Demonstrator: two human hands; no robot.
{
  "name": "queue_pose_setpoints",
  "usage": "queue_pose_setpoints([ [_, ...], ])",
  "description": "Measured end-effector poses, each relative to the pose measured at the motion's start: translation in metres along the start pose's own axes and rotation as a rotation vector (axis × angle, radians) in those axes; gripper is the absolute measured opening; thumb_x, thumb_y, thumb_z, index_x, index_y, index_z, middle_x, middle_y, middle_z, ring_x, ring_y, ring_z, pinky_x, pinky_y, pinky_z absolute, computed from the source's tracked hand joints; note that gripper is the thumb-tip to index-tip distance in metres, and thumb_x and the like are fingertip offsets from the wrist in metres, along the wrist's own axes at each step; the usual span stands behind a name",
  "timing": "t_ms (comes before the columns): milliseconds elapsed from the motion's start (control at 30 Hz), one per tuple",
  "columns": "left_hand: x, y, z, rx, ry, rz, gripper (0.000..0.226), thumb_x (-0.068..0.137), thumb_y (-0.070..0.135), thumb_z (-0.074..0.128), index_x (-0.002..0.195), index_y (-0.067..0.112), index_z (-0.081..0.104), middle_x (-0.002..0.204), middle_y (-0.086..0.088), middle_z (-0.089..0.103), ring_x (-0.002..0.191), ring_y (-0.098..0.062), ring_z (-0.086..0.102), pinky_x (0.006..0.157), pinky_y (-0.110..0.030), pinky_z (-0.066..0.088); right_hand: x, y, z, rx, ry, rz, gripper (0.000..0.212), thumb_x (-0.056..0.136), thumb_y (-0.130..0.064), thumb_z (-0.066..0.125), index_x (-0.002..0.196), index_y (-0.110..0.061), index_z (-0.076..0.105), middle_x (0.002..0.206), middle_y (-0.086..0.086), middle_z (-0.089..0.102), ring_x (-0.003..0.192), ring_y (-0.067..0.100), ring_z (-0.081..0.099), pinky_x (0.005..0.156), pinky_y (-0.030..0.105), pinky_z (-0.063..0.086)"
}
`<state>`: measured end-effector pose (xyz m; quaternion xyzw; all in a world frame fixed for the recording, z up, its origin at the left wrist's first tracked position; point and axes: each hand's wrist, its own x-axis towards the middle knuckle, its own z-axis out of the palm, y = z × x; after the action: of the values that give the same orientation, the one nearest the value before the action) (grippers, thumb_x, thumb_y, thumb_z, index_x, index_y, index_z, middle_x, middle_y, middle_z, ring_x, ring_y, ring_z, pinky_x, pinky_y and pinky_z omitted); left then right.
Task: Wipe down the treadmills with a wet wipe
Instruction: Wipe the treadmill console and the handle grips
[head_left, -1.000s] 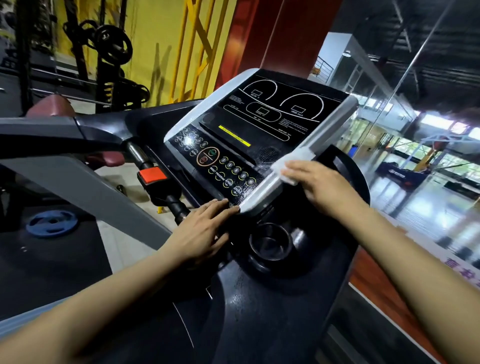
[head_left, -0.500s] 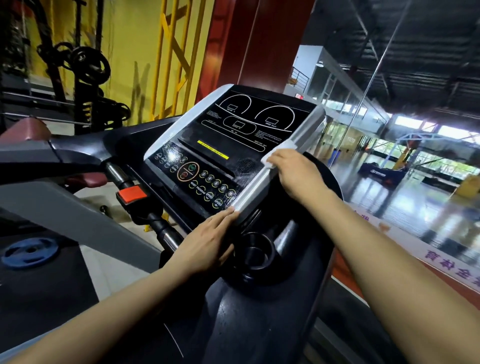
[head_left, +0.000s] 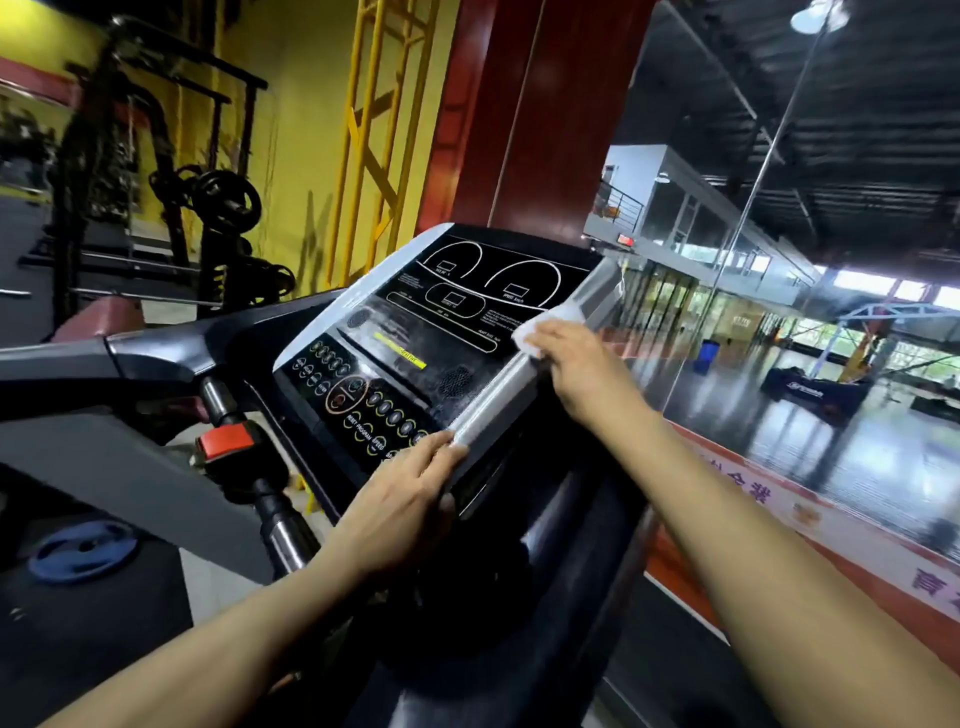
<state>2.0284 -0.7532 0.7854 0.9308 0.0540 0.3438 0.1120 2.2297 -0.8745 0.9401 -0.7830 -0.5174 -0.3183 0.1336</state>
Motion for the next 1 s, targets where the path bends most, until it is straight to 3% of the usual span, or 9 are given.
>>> queue_pose_setpoints([
  [167, 0.023, 0.022, 0.002, 0.057, 0.056, -0.032, 0.064, 0.081, 0.023, 0.042, 0.143, 0.011, 0.044, 0.150, -0.019, 0.047, 0.121, -0.038, 0.060, 0.095, -0.047, 0.056, 0.005, 0.007, 0.002, 0.102, 0.017, -0.049, 0.042, 0.090, -0.008, 0.043, 0.121, -0.010, 0.072, 0.136, 0.012, 0.061, 0.131, 0.031, 0.051, 0.111, 0.042, 0.040],
  [300, 0.033, 0.026, 0.006, 0.099, 0.119, -0.009, 0.063, 0.092, 0.012, 0.064, 0.151, 0.012, 0.042, 0.155, -0.011, 0.044, 0.132, -0.027, 0.052, 0.113, -0.029, 0.039, -0.040, 0.000, 0.013, 0.197, -0.095, -0.364, 0.050, 0.084, -0.013, 0.047, 0.128, -0.019, 0.069, 0.140, 0.005, 0.061, 0.131, 0.023, 0.055, 0.107, 0.034, 0.045],
  [367, 0.033, 0.025, 0.010, 0.098, 0.131, -0.027, 0.064, 0.096, 0.013, 0.062, 0.155, 0.019, 0.037, 0.160, -0.002, 0.037, 0.138, -0.021, 0.046, 0.114, -0.023, 0.034, -0.039, 0.013, 0.008, 0.204, -0.044, -0.419, 0.053, 0.082, -0.005, 0.048, 0.130, -0.018, 0.067, 0.141, 0.006, 0.060, 0.130, 0.024, 0.057, 0.104, 0.034, 0.047],
  [433, 0.031, 0.025, 0.012, 0.084, 0.116, -0.064, 0.068, 0.098, 0.014, 0.059, 0.158, 0.028, 0.029, 0.165, 0.007, 0.027, 0.144, -0.018, 0.042, 0.112, -0.034, 0.044, -0.013, 0.039, 0.002, 0.208, 0.016, -0.255, 0.059, 0.082, 0.002, 0.047, 0.135, -0.017, 0.063, 0.148, 0.006, 0.053, 0.135, 0.026, 0.052, 0.111, 0.037, 0.042],
  [500, 0.029, 0.027, 0.012, 0.079, 0.098, -0.092, 0.079, 0.096, 0.009, 0.061, 0.159, 0.035, 0.022, 0.167, 0.013, 0.019, 0.146, -0.015, 0.039, 0.108, -0.038, 0.048, 0.019, 0.069, -0.010, 0.246, 0.061, -0.051, 0.055, 0.087, -0.011, 0.041, 0.137, -0.024, 0.061, 0.152, 0.001, 0.049, 0.135, 0.027, 0.051, 0.112, 0.037, 0.040],
  [667, 0.023, 0.042, 0.002, 0.052, 0.062, -0.129, 0.090, 0.092, -0.005, 0.053, 0.161, 0.038, 0.017, 0.168, 0.021, 0.005, 0.151, -0.007, 0.025, 0.116, -0.027, 0.035, 0.067, 0.110, -0.025, 0.383, 0.203, 0.256, 0.052, 0.092, -0.004, 0.041, 0.132, -0.027, 0.066, 0.144, 0.005, 0.057, 0.132, 0.029, 0.053, 0.110, 0.026, 0.037],
  [767, 0.024, 0.046, 0.002, 0.059, 0.066, -0.156, 0.089, 0.091, -0.008, 0.051, 0.161, 0.035, 0.019, 0.168, 0.020, 0.007, 0.148, -0.001, 0.023, 0.113, -0.008, 0.019, 0.060, 0.104, -0.019, 0.517, 0.257, 0.285, 0.055, 0.090, 0.000, 0.038, 0.130, -0.023, 0.067, 0.141, 0.005, 0.060, 0.131, 0.022, 0.054, 0.104, 0.015, 0.032],
  [900, 0.024, 0.048, 0.007, 0.070, 0.093, -0.179, 0.089, 0.089, -0.010, 0.055, 0.160, 0.033, 0.024, 0.167, 0.020, 0.011, 0.143, 0.004, 0.023, 0.104, 0.006, 0.006, 0.005, 0.076, -0.006, 0.475, 0.305, 0.208, 0.048, 0.088, -0.002, 0.042, 0.124, -0.021, 0.069, 0.131, 0.010, 0.066, 0.114, 0.030, 0.065, 0.097, 0.031, 0.050],
  [1000, 0.024, 0.050, 0.007, 0.080, 0.089, -0.191, 0.091, 0.087, -0.013, 0.053, 0.160, 0.033, 0.026, 0.167, 0.020, 0.012, 0.142, 0.003, 0.025, 0.105, 0.005, 0.007, -0.028, 0.056, 0.003, 0.397, 0.219, 0.016, 0.033, 0.089, 0.001, 0.051, 0.110, -0.013, 0.072, 0.115, 0.010, 0.068, 0.103, 0.032, 0.063, 0.089, 0.035, 0.048],
])
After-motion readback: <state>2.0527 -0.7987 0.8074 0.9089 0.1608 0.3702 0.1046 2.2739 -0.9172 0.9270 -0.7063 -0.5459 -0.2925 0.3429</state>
